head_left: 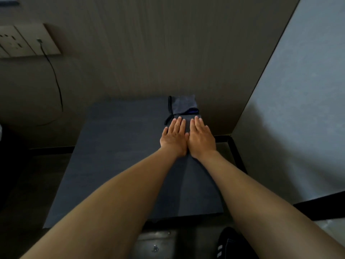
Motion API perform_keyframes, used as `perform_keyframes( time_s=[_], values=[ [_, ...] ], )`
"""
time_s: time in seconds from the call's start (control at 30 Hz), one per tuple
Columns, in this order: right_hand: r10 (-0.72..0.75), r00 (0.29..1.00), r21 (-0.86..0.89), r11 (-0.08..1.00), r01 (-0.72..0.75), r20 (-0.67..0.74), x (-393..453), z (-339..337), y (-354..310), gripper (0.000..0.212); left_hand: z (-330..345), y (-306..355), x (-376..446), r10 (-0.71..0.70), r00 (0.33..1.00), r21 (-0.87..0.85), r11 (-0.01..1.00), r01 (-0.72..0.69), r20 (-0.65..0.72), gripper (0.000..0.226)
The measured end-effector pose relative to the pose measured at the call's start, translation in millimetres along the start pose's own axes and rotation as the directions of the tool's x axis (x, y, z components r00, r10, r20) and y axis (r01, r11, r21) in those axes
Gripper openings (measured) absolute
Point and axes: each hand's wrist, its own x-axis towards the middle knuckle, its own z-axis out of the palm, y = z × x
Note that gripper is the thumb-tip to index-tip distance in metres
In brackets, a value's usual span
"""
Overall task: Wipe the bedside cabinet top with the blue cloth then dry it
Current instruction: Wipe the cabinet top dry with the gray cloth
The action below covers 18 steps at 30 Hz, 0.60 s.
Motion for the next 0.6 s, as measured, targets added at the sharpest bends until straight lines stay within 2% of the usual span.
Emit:
perform_keyframes(
  time_s=[0.3, 0.6],
  values=[
    [0.046, 0.999, 0.038, 0.998, -0.046, 0.022, 3, -2, -8, 0.062, -4, -11, 7, 0.046, 0.999, -0.022, 0.999, -0.046, 0.017, 0.061],
    [0.006, 1.000, -0.032, 0.999, -0.006, 0.008, -77, 0, -26, 0.062, 15, -7, -79, 0.023, 1.000, -0.044, 0.999, -0.023, 0.012, 0.061]
  ],
)
